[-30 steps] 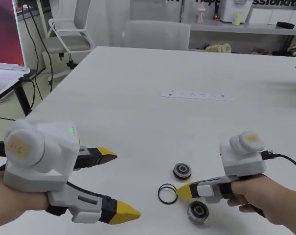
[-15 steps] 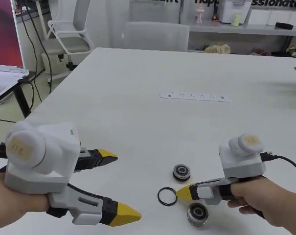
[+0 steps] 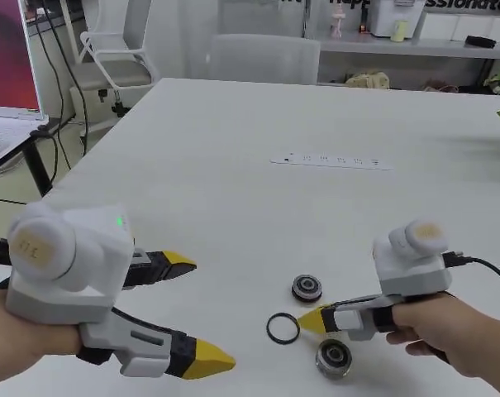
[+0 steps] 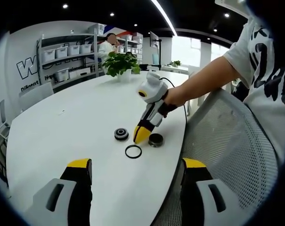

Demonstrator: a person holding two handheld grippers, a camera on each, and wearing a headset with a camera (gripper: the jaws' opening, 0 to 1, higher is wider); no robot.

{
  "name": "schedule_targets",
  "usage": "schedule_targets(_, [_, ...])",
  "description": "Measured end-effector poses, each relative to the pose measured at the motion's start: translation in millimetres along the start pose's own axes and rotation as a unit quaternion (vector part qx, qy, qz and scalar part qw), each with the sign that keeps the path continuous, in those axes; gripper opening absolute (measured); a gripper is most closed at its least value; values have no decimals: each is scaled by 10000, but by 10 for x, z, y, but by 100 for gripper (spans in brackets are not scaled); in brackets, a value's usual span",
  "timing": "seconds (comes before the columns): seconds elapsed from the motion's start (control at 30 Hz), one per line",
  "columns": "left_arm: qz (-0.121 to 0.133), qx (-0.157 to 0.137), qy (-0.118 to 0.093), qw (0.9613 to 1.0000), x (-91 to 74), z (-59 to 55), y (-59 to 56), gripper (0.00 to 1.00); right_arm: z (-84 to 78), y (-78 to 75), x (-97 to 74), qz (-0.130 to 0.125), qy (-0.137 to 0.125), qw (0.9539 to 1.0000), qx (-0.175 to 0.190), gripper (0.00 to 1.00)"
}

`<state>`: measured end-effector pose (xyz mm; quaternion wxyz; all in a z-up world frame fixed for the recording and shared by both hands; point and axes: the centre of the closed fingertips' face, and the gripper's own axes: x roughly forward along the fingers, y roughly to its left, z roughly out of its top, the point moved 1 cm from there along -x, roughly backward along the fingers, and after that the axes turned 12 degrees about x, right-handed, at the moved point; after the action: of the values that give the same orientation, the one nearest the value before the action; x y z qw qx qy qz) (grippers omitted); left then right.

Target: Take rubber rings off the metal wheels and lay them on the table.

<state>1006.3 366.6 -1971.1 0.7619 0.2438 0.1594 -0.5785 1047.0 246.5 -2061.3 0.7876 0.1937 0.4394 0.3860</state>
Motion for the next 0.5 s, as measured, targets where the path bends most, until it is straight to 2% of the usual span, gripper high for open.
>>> schedule_targets(0.5, [25, 20, -9, 10000, 32, 43, 89, 74, 204, 7, -262, -10, -428, 9990, -91, 10])
